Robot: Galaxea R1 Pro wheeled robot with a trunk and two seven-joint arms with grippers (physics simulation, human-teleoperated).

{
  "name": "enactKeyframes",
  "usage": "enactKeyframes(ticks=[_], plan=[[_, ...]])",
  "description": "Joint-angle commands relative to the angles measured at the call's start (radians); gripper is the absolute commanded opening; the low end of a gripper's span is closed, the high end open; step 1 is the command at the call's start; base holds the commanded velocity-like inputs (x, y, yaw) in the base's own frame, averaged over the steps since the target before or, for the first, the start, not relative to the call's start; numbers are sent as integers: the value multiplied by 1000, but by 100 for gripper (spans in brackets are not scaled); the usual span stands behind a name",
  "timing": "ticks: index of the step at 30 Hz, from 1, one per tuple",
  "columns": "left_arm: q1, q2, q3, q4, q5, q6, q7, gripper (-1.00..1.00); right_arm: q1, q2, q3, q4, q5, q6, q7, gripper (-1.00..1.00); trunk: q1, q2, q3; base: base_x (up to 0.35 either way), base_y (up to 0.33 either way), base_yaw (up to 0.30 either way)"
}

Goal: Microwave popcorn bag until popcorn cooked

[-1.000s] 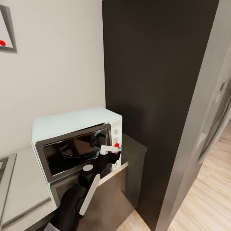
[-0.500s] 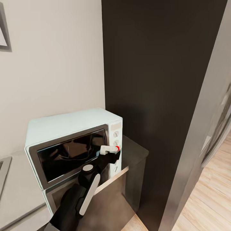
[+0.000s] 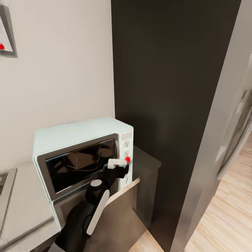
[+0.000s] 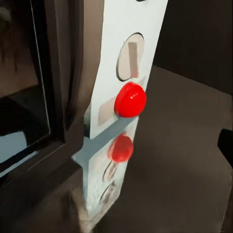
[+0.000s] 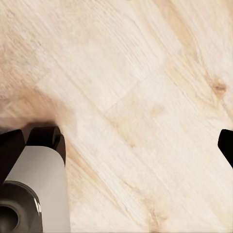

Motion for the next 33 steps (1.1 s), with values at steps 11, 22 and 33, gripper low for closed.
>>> enactKeyframes(ticks=[11, 22, 33], plan=[[-1, 0, -4, 1, 20, 9, 23, 100, -1, -2, -9, 2, 10, -10, 2, 100, -1, -1, -1, -343, 0, 0], [-52, 0, -11, -20, -19, 34, 62, 100, 0, -2, -7, 2, 16, -8, 8, 100, -1, -1, -1, -63, 0, 0], [-114, 0, -24, -82, -32, 95, 118, 100, 0, -3, -7, 2, 16, -8, 10, 100, -1, -1, -1, -219, -73, 0]])
